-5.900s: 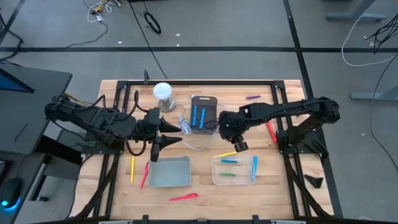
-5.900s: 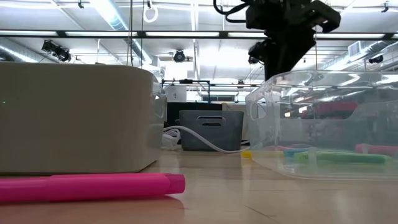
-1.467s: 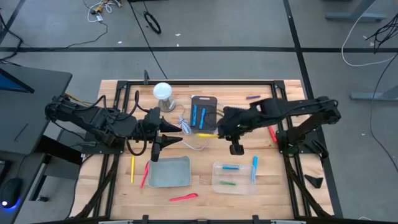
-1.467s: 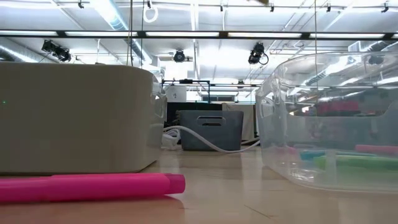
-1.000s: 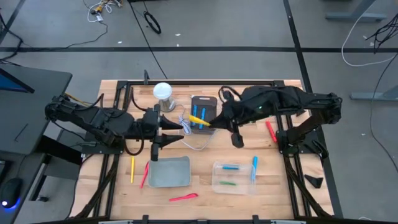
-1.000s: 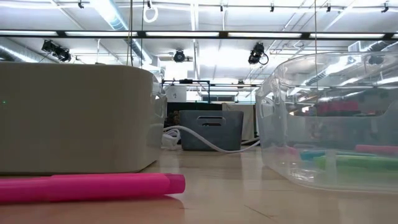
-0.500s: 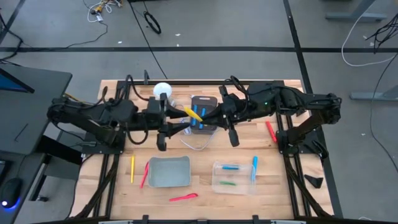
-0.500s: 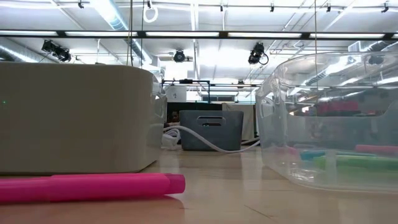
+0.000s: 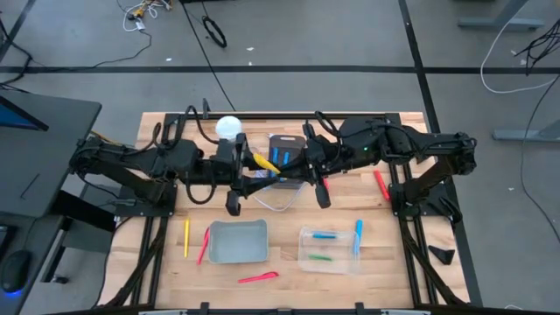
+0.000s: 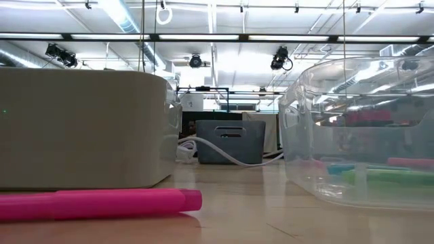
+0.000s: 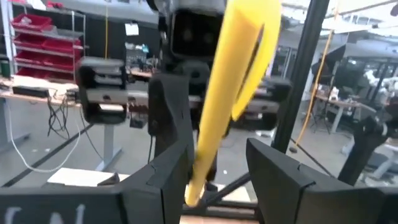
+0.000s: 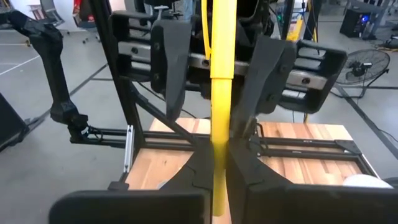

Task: Pick & Place Markers
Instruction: Put the top yellow highlighter pen into the gray bin

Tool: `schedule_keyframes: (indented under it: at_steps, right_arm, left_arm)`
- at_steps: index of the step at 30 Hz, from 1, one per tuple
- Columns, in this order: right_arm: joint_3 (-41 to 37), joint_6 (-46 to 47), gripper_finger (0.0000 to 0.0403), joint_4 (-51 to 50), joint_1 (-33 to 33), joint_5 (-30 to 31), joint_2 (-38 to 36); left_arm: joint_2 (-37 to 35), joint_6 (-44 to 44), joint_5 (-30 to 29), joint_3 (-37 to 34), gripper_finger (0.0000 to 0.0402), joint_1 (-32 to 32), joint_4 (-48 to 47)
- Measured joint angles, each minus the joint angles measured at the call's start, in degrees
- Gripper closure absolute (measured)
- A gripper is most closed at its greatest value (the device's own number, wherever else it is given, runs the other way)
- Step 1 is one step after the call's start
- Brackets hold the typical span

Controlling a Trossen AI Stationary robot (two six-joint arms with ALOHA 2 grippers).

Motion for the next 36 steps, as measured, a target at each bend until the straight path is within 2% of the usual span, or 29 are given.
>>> schedule_keyframes:
  at_steps: [5, 14, 19, 22, 26, 31, 36]
  right_arm:
    - [0.00, -0.06, 0.0389, 0.32, 0.00, 0.00, 0.00]
    - [0.00, 0.30, 0.0389, 0.76, 0.00, 0.00, -0.06]
    - [0.04, 0.22, 0.0374, 0.88, 0.01, 0.58, -0.13]
    - [0.04, 0.22, 0.0345, 0.64, 0.07, 1.87, -0.13]
    - [0.01, 0.07, 0.0281, -2.64, 0.04, 1.97, -1.30]
    - [0.00, 0.28, 0.0202, -8.61, -0.18, 2.21, -4.78]
    - [0.00, 0.03, 0.0160, -14.27, -0.26, 5.12, -6.44]
  left_arm:
    - [0.36, -0.50, -0.39, 0.00, 0.0246, 0.28, -0.06]
    - [0.27, -0.63, -1.13, 0.02, 0.0363, 0.28, 1.99]
    - [0.27, -0.85, -0.56, 0.02, 0.0368, 0.28, 2.57]
    - [0.27, -1.42, -0.45, 0.02, 0.0368, 0.28, 2.76]
    - [-1.39, -1.29, -0.31, 0.02, 0.0368, 0.04, 0.60]
    - [-4.52, -1.55, -0.38, 0.02, 0.0368, -0.22, -9.10]
    - [-7.19, -5.07, -0.62, 0.07, 0.0368, -0.22, -20.20]
